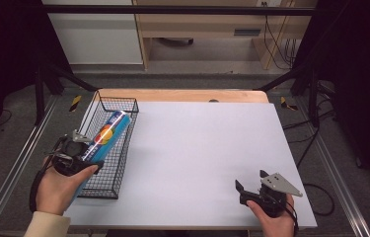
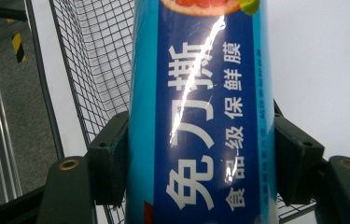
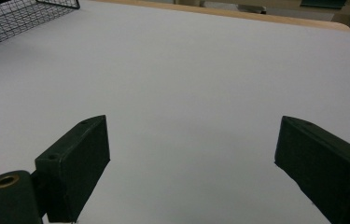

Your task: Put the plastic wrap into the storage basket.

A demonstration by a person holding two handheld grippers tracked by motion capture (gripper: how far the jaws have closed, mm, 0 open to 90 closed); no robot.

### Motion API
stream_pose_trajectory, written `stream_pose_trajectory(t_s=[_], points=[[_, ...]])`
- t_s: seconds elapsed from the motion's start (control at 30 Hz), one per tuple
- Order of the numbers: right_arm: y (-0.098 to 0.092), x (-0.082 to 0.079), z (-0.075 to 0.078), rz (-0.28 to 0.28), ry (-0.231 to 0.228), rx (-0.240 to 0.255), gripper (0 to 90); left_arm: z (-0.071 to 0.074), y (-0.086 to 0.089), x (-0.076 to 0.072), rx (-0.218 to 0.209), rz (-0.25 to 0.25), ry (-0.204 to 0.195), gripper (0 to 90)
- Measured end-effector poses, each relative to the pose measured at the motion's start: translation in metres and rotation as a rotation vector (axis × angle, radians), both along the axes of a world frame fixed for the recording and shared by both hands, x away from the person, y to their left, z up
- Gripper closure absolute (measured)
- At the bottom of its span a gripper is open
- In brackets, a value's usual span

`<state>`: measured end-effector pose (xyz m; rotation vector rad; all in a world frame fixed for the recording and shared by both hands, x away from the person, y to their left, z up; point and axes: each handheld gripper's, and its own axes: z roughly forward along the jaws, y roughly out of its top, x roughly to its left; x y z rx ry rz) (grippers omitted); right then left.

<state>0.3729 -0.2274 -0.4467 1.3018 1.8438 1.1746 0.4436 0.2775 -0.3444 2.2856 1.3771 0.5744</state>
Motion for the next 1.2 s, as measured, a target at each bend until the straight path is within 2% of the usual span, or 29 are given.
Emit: stream_pose_trajectory(t_s=[0.43,0.6,0.77,0.97,1.2], points=[[0.000,0.000,0.000,-0.003,-0.001,-0.001,10.4,0.001,0.001,0.003,0.005,0.015,0.017,32.1],[0.000,0.000,0.000,-0.001,0.000,-0.001,10.4,-0.001,0.001,0.005,0.030,0.027,0.019,32.1],[0.000,0.000,0.000,0.002,0.002,-0.001,10.4,-0.004,0.001,0.010,0.047,0.041,0.041,32.1],[0.000,0.000,0.000,0.002,-0.001,0.000,10.4,-0.007,-0.004,0.017,0.102,0.050,0.067,32.1],[-0.001,0.000,0.000,0.003,0.000,0.002,10.4,-0.010,-0.006,0.022,0.140,0.059,0.089,32.1]])
